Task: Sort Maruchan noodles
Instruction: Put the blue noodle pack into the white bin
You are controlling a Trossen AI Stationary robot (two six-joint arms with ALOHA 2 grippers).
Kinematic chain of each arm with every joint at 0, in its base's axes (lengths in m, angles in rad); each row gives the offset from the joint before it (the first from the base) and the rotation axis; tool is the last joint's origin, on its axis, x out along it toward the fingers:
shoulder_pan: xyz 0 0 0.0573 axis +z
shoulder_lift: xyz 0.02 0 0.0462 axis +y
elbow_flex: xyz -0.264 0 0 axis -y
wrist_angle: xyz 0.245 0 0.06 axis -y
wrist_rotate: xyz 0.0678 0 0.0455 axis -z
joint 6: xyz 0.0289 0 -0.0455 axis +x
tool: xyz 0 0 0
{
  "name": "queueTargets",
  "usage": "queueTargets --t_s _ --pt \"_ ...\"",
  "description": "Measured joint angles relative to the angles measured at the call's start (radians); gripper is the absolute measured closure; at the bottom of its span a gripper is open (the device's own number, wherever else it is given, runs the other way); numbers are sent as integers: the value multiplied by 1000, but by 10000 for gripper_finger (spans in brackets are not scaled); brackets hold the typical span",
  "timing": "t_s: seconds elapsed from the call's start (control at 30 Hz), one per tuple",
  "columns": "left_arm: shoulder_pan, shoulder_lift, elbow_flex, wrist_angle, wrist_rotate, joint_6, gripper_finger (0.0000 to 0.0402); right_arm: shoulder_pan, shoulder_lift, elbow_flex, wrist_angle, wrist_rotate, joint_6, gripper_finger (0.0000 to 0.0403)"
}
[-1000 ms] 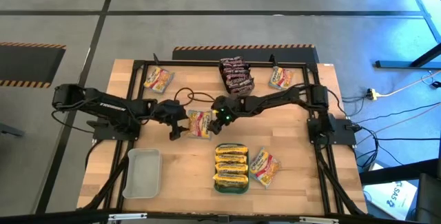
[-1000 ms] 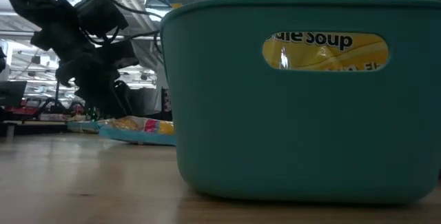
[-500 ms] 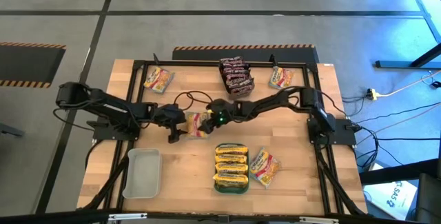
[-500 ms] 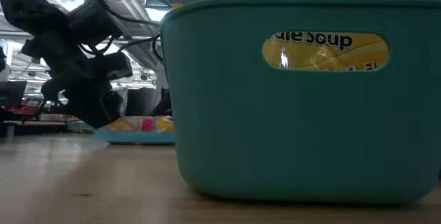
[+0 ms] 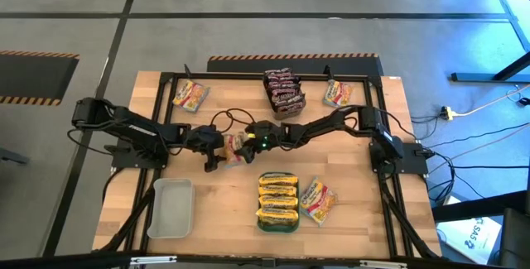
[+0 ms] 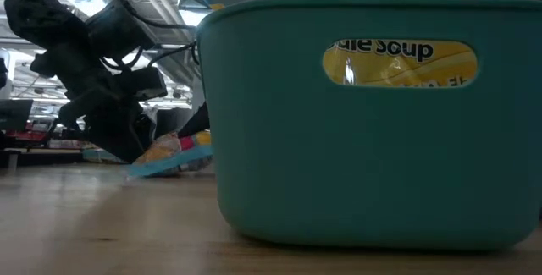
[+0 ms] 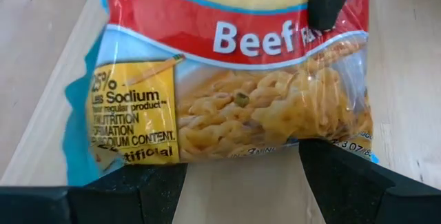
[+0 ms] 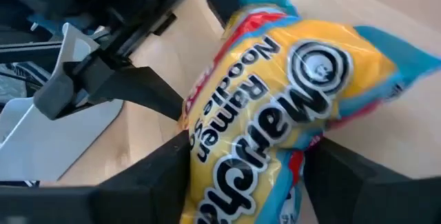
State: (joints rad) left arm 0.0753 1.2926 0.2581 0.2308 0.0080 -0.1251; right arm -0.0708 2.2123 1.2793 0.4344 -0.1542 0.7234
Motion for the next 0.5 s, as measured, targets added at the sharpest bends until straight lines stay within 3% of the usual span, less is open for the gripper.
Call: queueTargets --t_s 0.3,0.5 --pt "0 -3 1 0 4 -52 129 0 -4 4 0 3 -99 265" --pt "0 -127 27 -224 68 -86 129 0 -29 5 -55 -23 -177 289"
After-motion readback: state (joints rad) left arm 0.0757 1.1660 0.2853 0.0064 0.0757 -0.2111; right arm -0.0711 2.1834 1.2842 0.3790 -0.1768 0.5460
